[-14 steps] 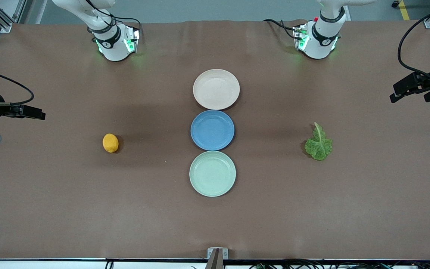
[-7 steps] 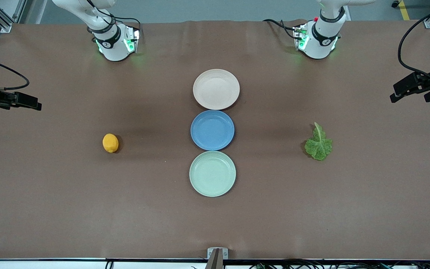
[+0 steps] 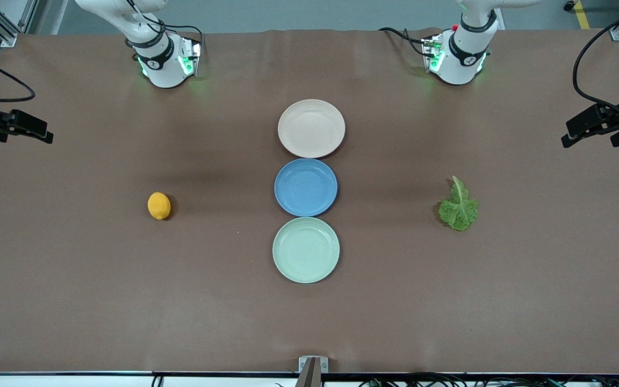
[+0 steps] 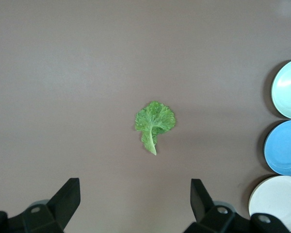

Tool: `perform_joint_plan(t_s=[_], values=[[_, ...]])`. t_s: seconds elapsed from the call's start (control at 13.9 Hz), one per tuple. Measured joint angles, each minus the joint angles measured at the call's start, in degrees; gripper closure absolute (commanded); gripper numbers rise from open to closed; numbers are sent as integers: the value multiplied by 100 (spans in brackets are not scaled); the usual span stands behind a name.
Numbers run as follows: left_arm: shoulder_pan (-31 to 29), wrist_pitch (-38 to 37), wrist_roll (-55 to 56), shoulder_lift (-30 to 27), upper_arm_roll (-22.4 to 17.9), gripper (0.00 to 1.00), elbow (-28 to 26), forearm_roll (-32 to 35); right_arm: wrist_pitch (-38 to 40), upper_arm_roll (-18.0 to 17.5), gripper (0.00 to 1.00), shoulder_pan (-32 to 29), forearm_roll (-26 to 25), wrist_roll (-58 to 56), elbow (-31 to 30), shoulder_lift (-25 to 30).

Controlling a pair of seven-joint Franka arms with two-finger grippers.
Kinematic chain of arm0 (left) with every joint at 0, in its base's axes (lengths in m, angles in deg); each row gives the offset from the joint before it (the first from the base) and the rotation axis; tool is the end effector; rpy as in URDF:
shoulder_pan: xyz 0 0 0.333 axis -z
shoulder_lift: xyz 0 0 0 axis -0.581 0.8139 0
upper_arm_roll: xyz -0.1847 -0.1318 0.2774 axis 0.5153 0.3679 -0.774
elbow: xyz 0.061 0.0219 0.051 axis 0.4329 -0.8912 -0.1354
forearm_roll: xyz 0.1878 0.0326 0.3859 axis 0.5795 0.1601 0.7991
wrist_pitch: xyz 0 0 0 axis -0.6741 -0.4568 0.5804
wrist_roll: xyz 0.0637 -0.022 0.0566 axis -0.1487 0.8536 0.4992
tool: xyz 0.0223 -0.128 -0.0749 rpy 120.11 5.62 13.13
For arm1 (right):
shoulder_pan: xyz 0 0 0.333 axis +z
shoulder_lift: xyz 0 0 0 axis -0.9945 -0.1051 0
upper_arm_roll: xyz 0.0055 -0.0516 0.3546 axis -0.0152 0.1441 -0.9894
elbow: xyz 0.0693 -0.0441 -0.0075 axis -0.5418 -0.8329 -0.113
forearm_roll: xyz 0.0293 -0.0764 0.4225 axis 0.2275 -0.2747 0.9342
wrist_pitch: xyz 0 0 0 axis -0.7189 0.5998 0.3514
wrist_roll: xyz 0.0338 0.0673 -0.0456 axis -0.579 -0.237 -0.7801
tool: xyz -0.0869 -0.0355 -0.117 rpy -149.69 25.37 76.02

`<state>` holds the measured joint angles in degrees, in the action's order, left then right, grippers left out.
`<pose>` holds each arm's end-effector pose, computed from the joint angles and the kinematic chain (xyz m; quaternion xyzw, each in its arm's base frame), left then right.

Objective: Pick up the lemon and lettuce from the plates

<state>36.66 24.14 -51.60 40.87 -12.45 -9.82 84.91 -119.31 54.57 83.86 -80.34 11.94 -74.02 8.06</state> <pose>0.5993 -0.0187 0.6508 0.9995 0.0143 0.0092 0.0263 0.5733 -0.0315 0.6216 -0.9978 0.0235 0.0603 0.0112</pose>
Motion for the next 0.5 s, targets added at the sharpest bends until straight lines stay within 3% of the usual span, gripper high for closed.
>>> perform_joint_plan(t_s=[0.5], values=[[0, 0, 0, 0, 0, 0, 0, 0, -273, 8, 0, -3, 0, 0, -326, 263]])
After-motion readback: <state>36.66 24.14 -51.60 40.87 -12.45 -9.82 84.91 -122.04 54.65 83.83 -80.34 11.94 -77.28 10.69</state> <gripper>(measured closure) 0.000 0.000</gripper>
